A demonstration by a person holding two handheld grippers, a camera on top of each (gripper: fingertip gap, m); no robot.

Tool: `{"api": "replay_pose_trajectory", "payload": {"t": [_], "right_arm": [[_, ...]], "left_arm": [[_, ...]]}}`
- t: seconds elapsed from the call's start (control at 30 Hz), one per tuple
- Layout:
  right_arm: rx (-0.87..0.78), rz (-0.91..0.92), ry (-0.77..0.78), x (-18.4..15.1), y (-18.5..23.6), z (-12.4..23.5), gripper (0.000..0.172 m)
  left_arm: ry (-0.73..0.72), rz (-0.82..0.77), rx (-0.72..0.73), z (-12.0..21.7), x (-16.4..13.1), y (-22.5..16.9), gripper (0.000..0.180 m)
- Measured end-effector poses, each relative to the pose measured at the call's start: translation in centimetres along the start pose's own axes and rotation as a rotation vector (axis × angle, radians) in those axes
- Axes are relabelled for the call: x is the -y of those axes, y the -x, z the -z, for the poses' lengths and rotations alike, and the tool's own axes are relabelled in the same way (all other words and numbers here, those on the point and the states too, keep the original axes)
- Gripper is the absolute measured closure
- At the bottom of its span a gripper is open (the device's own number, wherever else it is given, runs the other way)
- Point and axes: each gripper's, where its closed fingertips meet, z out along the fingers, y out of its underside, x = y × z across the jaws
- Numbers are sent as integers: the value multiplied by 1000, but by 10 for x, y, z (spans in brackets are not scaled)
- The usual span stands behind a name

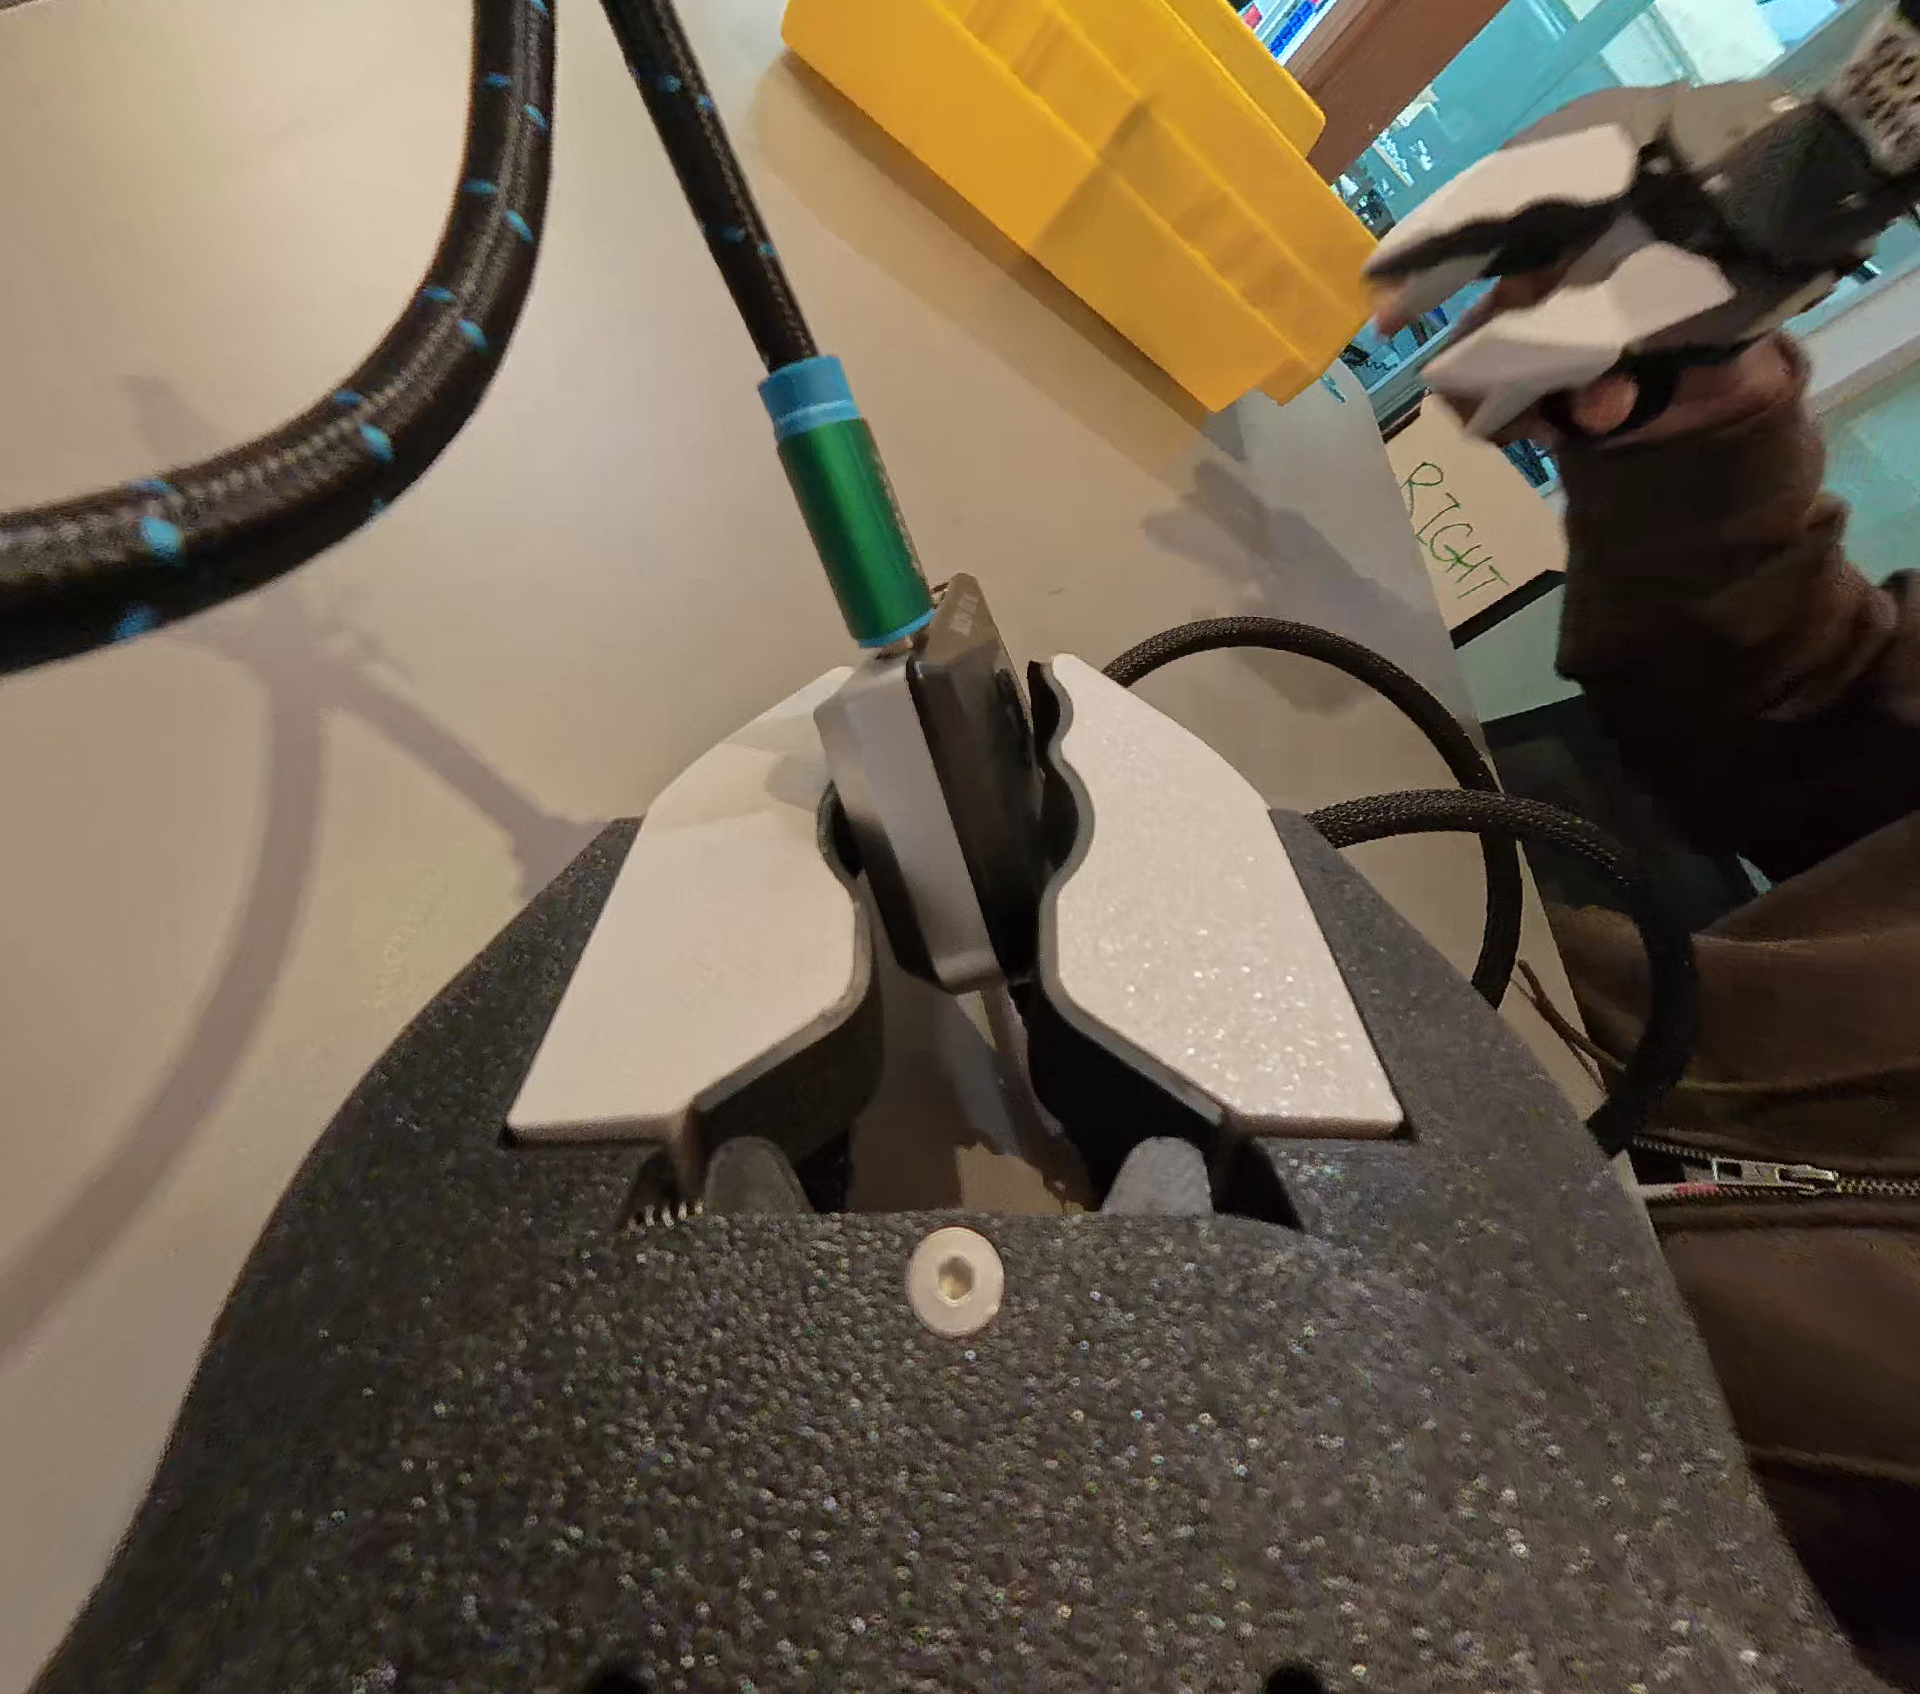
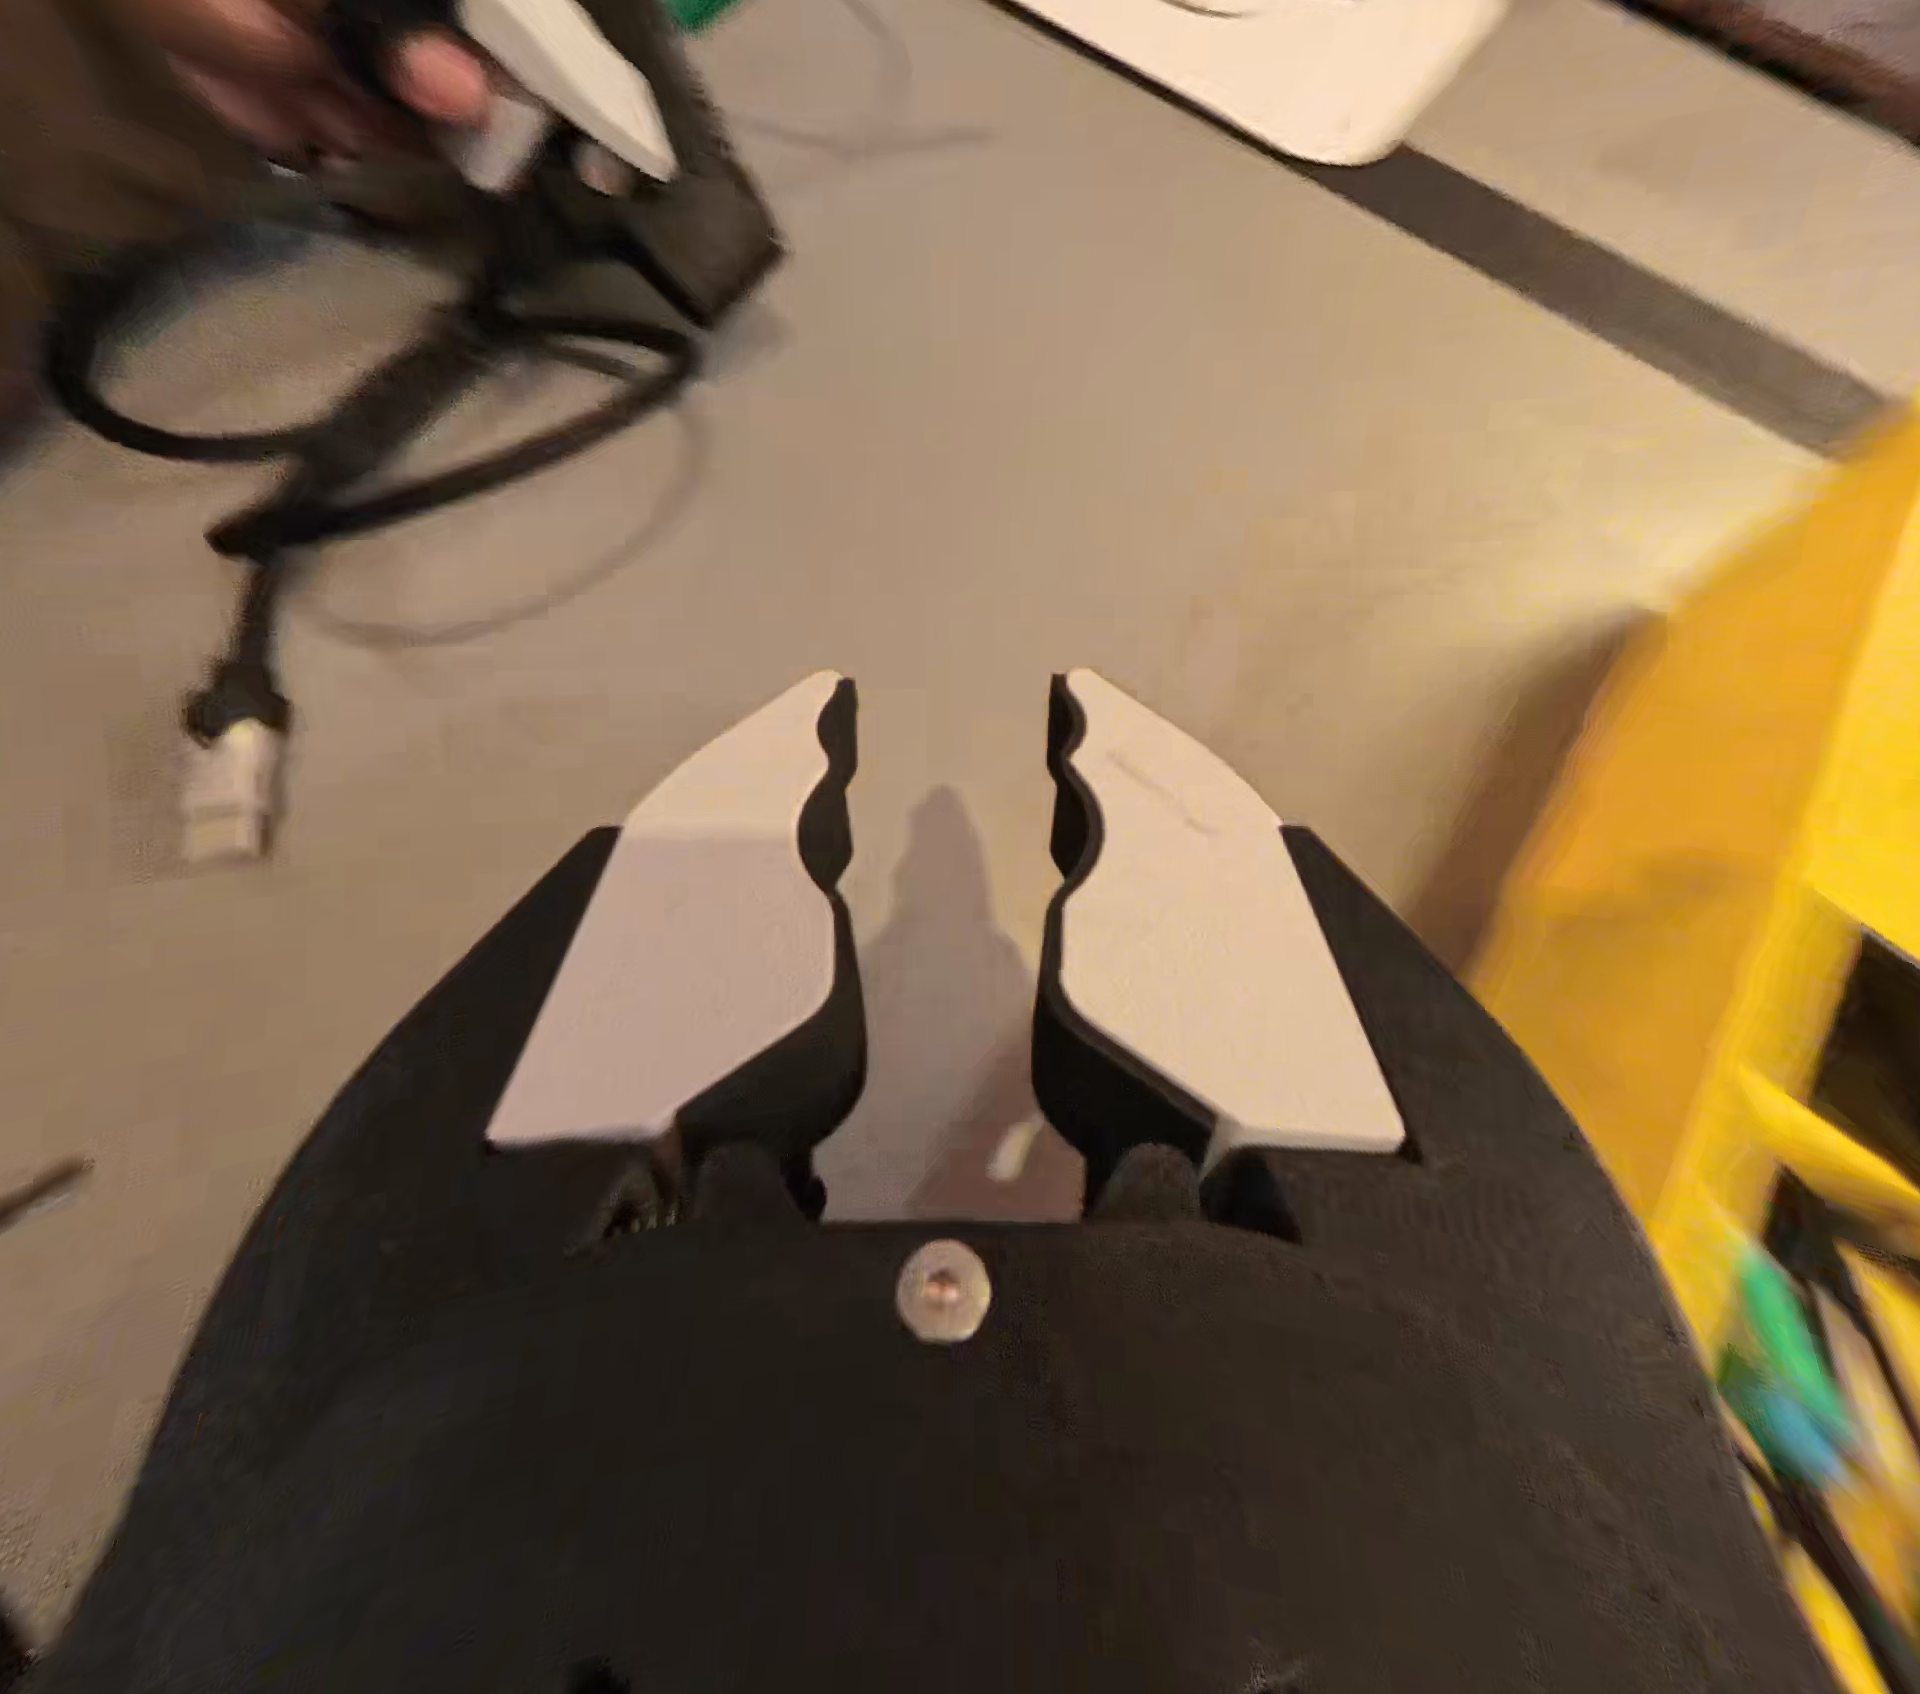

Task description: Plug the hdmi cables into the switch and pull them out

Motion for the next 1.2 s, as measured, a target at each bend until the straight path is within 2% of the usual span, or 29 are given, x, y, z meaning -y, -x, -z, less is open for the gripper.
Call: {"api": "replay_pose_trajectory", "payload": {"t": [0.03, 0.1, 0.17, 0.27, 0.37, 0.77, 0.9, 1.2], "right_arm": [[81, -4, -23, 7, 17, -32, 137], [211, -59, -91, 25, 32, -90, 137], [393, -194, -229, 59, 39, -127, 141], [672, -412, -397, 107, 42, -155, 139], [853, -512, -469, 135, 49, -167, 132], [993, -467, -420, 138, 66, -169, 130], [1011, -393, -400, 135, 77, -166, 139], [998, -351, -419, 134, 80, -162, 156]], "left_arm": [[-1, -5, -5, 0, 0, -1, 152], [-6, -9, -13, 0, 1, -2, 152], [-23, -23, -31, 3, 2, -6, 152], [-43, -36, -58, 5, 4, -10, 153], [-43, -37, -61, 5, 4, -10, 153], [-104, -96, -116, -14, 18, -25, 153], [-93, -104, -118, -21, 18, -28, 153], [-75, -75, -124, -21, 15, -26, 153]]}}
